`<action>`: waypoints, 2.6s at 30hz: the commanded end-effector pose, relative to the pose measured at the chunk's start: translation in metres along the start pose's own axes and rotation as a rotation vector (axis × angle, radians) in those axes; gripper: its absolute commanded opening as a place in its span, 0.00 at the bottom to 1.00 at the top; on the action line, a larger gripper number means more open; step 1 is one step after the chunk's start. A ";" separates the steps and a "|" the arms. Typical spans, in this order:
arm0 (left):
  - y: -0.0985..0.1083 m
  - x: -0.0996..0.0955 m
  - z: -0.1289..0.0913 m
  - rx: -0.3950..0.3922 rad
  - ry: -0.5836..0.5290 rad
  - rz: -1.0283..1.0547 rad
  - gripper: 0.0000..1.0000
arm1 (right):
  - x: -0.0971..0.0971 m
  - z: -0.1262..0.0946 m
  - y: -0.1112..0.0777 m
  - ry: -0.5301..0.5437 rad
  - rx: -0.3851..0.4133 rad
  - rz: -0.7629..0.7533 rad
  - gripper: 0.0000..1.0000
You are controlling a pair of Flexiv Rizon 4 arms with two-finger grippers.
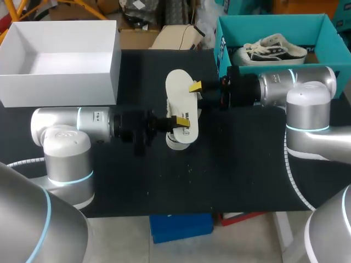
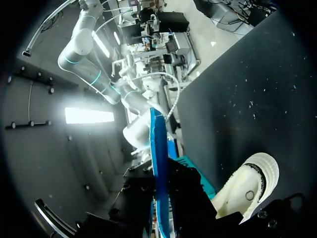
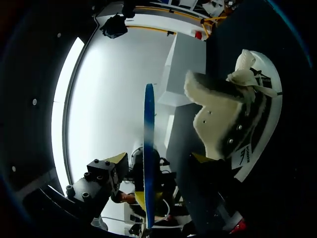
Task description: Take the shoe out of the shoebox, open the shoe tongue, remove and reinsert the insole, then place the shoe into the shoebox
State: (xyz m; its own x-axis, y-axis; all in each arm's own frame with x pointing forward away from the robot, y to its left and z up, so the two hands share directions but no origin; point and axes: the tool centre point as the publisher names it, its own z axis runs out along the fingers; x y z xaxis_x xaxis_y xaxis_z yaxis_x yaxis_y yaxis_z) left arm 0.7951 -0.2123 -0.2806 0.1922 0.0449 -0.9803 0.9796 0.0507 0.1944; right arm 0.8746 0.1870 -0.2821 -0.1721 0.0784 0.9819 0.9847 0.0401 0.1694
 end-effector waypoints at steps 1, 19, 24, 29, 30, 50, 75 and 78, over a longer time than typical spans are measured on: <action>-0.001 0.000 0.001 -0.003 0.002 0.003 0.00 | -0.002 0.004 0.003 0.002 0.005 -0.001 0.67; -0.001 0.000 0.001 -0.003 0.002 0.003 0.00 | -0.001 0.008 -0.008 0.000 0.019 -0.013 0.45; -0.001 0.000 0.001 -0.003 0.002 0.003 0.00 | -0.002 0.008 -0.008 -0.036 0.023 -0.007 0.00; -0.001 0.000 0.001 -0.003 0.002 0.003 0.00 | -0.002 0.008 -0.008 -0.036 0.023 -0.007 0.00; -0.001 0.000 0.001 -0.003 0.002 0.003 0.00 | -0.002 0.008 -0.008 -0.036 0.023 -0.007 0.00; -0.011 -0.035 -0.050 -0.102 0.917 -0.056 1.00 | -0.002 0.008 -0.008 -0.036 0.023 -0.007 0.00; -0.018 -0.076 -0.050 -0.203 1.505 0.060 1.00 | -0.002 0.008 -0.008 -0.036 0.023 -0.007 0.00; -0.018 -0.076 -0.050 -0.203 1.505 0.060 1.00 | -0.002 0.008 -0.008 -0.036 0.023 -0.007 0.00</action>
State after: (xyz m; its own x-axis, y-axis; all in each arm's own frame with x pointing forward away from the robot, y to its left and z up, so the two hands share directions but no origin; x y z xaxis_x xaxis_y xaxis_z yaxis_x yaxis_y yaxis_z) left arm 0.7603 -0.1596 -0.2069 0.1089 0.7553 -0.6462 0.9347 0.1434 0.3252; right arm 0.8673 0.1940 -0.2862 -0.1810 0.1112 0.9772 0.9825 0.0656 0.1745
